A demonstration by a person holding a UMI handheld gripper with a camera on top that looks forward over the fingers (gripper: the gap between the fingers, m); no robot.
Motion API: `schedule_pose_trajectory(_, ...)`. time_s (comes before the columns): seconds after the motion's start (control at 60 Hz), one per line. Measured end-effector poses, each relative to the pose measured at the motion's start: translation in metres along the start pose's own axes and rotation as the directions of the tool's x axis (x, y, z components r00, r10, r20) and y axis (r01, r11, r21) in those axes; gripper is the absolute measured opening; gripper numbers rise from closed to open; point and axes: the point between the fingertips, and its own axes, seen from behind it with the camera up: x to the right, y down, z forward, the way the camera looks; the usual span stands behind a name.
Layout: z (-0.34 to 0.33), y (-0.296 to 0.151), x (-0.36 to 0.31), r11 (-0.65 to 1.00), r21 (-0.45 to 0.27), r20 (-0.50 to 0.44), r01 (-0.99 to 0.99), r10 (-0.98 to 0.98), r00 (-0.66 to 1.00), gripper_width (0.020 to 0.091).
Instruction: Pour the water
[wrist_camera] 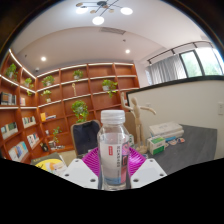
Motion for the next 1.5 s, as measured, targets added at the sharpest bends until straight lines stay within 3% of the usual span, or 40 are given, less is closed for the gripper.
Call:
schedule_pose_trajectory(0.2, 0.036, 0.033, 0.039, 0.984, 0.017, -0.055, 0.175, -0.173, 0.983, 0.0351)
schedule_pose_trajectory(0.317, 0.05, 0.06, 0.061, 0.963, -0.044, -0.088, 0.266, -0.269, 0.959, 0.035)
schedule_pose_trajectory(0.433, 0.063, 0.094, 0.069, 0.965, -0.077, -0.058, 0.251, -0.255, 0.965, 0.0354)
schedule_pose_trajectory(0.483, 0.065, 0.09, 0.069, 0.973, -0.037, -0.055, 0.228, -0.23, 0.972, 0.0357)
schedule_pose_trajectory(0.667, 0.062, 0.089, 0.074, 0.986, -0.01, -0.037, 0.167, -0.168, 0.985, 0.0395)
schedule_pose_trajectory(0.8, 0.057, 0.089, 0.076, 0.994, -0.006, -0.043, 0.113, -0.113, 0.993, 0.051)
schedule_pose_trajectory(0.9, 0.05, 0.098, 0.053, 0.997, -0.042, 0.036, 0.06, -0.058, 0.998, 0.0784)
schedule_pose_trajectory(0.967, 0.034, 0.095, 0.046, 0.998, -0.053, 0.098, 0.036, -0.03, 0.995, 0.0864)
schedule_pose_trajectory(1.217, -0.066, 0.083, 0.044, 0.992, -0.069, 0.177, 0.101, -0.087, 0.98, 0.0852)
schedule_pose_trajectory(1.5, -0.155, 0.048, 0.081, 0.979, -0.051, 0.136, 0.199, -0.191, 0.972, 0.0854)
